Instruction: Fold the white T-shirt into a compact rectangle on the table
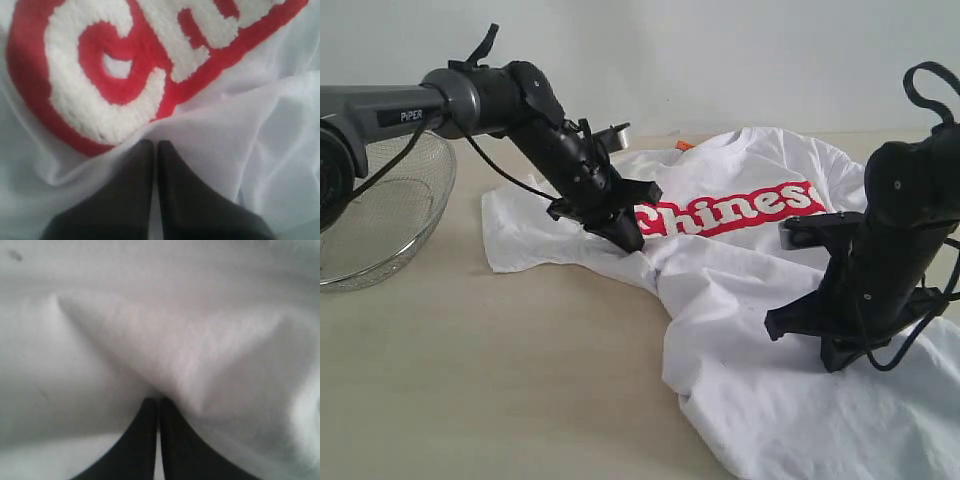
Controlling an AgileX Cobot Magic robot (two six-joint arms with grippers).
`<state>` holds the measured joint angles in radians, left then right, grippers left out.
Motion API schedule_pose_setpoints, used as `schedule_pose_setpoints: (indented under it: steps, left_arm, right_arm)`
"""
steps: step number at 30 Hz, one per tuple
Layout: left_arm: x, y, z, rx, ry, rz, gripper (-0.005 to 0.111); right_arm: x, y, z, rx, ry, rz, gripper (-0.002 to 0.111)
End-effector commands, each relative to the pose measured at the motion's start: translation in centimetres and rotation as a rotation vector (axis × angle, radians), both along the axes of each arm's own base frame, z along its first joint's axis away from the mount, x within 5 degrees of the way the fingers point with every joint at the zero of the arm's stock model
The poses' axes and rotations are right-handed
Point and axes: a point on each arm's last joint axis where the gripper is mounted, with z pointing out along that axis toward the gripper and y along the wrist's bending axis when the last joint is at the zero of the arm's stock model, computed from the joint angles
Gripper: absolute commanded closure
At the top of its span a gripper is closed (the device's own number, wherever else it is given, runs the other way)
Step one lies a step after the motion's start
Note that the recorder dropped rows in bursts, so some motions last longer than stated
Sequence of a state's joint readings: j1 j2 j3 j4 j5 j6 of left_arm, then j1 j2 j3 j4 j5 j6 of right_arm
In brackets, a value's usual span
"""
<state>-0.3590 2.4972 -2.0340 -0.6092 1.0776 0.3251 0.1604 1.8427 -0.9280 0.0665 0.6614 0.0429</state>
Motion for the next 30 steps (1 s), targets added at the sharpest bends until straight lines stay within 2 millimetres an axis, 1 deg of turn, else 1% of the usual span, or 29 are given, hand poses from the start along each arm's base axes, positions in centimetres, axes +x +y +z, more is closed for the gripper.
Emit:
schedule_pose_setpoints:
  steps: [1, 5, 9, 15, 20, 25, 28, 30]
  left_arm:
    - [-0.1, 0.3, -0.4, 0.064, 0.003, -0.021, 0.102]
    - [-0.2, 1.0, -0.7, 0.126, 0.008, -0.036, 0.102]
    - [-0.3, 1.8, -1.1, 0.227, 0.011, -0.067, 0.102]
    - [-0.1, 3.0, -1.3, 0.319, 0.007, -0.055, 0.102]
    - [0.6, 5.3, -1.3, 0.325, 0.033, -0.008, 0.102]
    - [1.4, 7.8, -1.3, 0.325, 0.045, 0.048, 0.102]
    - [1.7, 8.3, -1.3, 0.32, 0.04, 0.061, 0.102]
    - [1.9, 8.2, -1.1, 0.312, 0.024, 0.068, 0.102]
  right_arm:
    - [0.2, 0.2, -0.1, 0.024, -0.018, -0.003, 0.108]
    - [0.3, 0.2, -0.1, 0.031, -0.022, -0.005, 0.108]
    - [0.3, 0.3, -0.1, 0.033, -0.021, -0.007, 0.108]
    - [0.1, 0.3, -0.1, 0.036, -0.005, -0.01, 0.108]
    - [0.1, 0.4, -0.1, 0.046, 0.001, -0.014, 0.108]
    - [0.1, 0.9, 0.1, 0.11, -0.002, -0.009, 0.108]
    - [0.1, 1.6, 0.9, 0.182, -0.031, -0.005, 0.108]
    - [0.1, 2.0, 1.5, 0.239, -0.047, 0.005, 0.108]
